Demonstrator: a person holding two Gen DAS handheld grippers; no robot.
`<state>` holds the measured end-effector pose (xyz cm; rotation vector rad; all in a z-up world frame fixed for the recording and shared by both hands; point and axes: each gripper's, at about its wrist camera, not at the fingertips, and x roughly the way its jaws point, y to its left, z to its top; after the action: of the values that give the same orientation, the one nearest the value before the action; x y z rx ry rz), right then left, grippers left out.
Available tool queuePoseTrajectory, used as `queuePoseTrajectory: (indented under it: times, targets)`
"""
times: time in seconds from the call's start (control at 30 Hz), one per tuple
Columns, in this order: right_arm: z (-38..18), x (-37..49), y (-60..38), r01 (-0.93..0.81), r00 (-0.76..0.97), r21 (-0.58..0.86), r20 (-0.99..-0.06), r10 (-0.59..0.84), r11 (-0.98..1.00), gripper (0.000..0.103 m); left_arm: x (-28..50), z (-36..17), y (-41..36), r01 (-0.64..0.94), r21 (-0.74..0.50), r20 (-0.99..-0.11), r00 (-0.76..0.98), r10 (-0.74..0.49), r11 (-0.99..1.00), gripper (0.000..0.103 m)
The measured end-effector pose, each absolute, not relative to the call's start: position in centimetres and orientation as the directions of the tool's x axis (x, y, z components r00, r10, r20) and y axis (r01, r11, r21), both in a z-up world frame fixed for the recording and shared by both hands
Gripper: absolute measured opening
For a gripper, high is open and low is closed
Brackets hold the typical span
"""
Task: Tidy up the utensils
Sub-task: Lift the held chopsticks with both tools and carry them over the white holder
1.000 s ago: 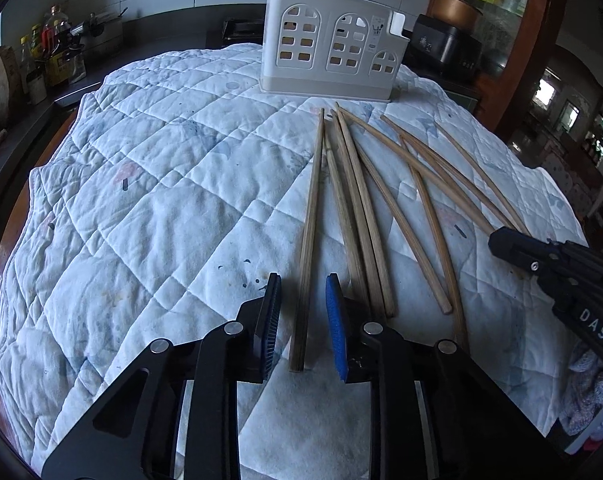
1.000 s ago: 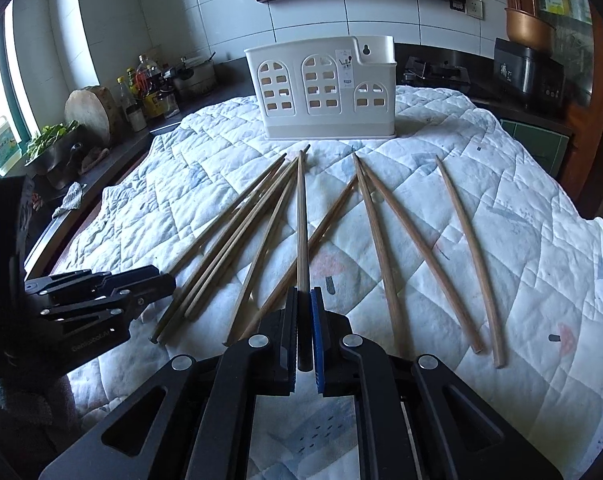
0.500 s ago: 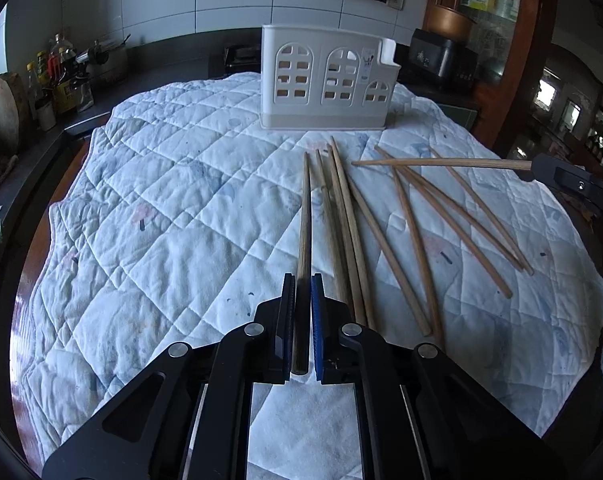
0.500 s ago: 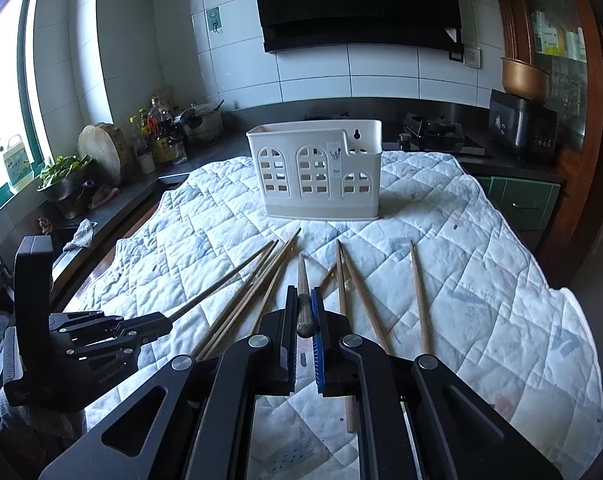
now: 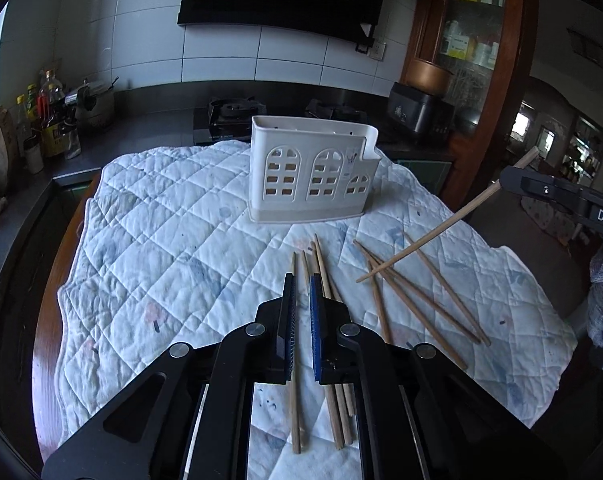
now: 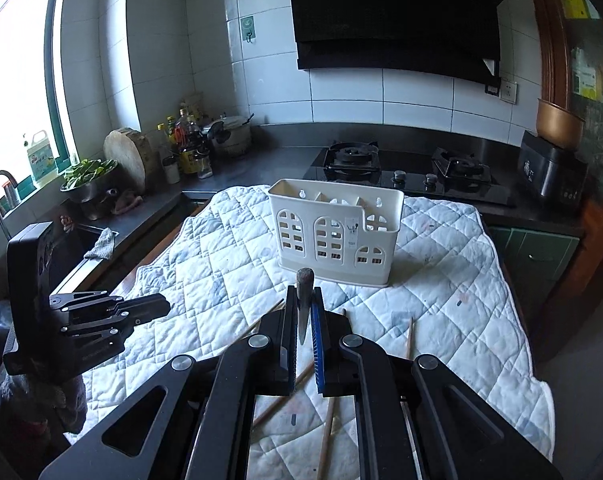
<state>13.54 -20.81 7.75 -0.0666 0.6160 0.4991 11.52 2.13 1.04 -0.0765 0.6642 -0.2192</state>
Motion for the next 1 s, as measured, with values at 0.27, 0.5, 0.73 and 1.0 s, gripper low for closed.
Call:
queuePoseTrajectory:
  times: [0.27,0.5,0.73,1.0]
  targets:
    - [8.3,14.0,-20.9,-0.473,0.707,0.068,-0.566,0.424,0.878,0.007,10.5,-1.5,2.6,0.187,-0.148,-0.666,0.707,-0.237,0.971,0.01]
    - [8.1,13.8,-20.6,-0.478,0.701,0.073,-0.568,0.431,0.875,0.007,9.0,-6.7,2.3,0.161,-0.168,-0.741,0.63,-0.233,0.972,0.02]
    - [7.9,13.4,-20.2,-0.485,0.701,0.053,-0.572,0.425,0.873,0.007,9.1,-9.2,1.9,0.144,-0.165,-0.761,0.611,-0.219,0.976,0.031]
    - [7.5,13.6,-20.3,-0.48,0.7,0.051,-0.58,0.417,0.876,0.007,9.7,-10.2,1.3,0.126,-0.113,-0.777,0.607,-0.167,0.986,0.009]
